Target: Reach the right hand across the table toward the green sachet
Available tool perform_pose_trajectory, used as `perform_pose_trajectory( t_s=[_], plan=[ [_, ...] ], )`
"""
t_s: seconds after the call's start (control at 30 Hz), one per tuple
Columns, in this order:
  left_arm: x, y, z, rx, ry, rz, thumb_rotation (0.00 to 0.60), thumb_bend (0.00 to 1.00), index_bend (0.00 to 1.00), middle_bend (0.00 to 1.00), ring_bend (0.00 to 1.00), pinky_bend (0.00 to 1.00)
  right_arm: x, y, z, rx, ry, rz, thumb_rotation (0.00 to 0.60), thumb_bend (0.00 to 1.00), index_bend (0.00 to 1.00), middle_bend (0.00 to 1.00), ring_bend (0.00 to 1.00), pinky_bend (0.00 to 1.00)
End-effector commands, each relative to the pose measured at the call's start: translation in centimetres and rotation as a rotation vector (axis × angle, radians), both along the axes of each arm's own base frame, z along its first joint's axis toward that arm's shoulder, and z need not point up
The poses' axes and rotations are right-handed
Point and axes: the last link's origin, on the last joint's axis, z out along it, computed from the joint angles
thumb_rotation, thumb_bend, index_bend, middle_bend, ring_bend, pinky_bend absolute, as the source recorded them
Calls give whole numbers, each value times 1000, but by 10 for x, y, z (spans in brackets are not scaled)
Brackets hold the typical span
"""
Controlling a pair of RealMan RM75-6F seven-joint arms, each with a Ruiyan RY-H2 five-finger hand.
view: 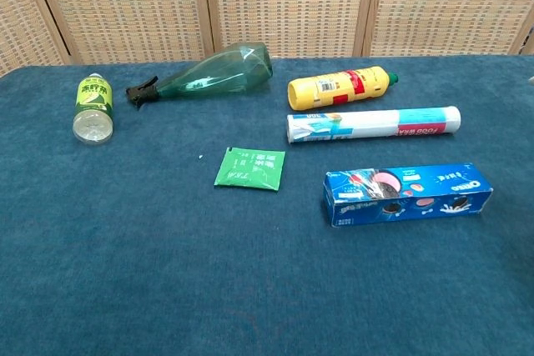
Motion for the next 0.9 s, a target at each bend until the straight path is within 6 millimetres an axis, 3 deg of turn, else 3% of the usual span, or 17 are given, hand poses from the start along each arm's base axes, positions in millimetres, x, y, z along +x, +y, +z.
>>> perform_pose_trajectory(
  t_s=[0.03,0.3,0.43,0.5,0.57,0.67,0.8,0.9],
  plan=[
    [0,0,0,0,1,-1,600,58,0,0,0,0,-1,0,0,2,1,-1,600,90,0,0,0,3],
    [2,-2,2,8,-2,-4,600,58,0,0,0,0,0,-1,-1,-1,7,3,600,88,0,0,0,20],
    [1,-1,3,9,-6,0,600,57,0,0,0,0,8,-12,-2,-38,-8,22,600,114,0,38,46,179],
    [1,-1,3,8,-7,0,600,57,0,0,0,0,18,-24,-3,-48,-3,47,600,143,0,137,160,287],
    [1,0,4,11,-11,-1,600,57,0,0,0,0,33,-42,-3,-56,21,79,600,180,0,301,344,412],
    [1,0,6,18,-17,2,600,57,0,0,0,0,62,-70,-5,-65,60,119,600,229,0,508,570,524],
    [-1,1,7,20,-25,7,600,58,0,0,0,0,95,-98,-14,-60,100,138,600,318,0,739,795,647],
    [-4,3,6,12,-28,17,600,57,0,0,0,0,118,-113,-28,-24,118,141,600,430,0,809,881,726]
  ],
)
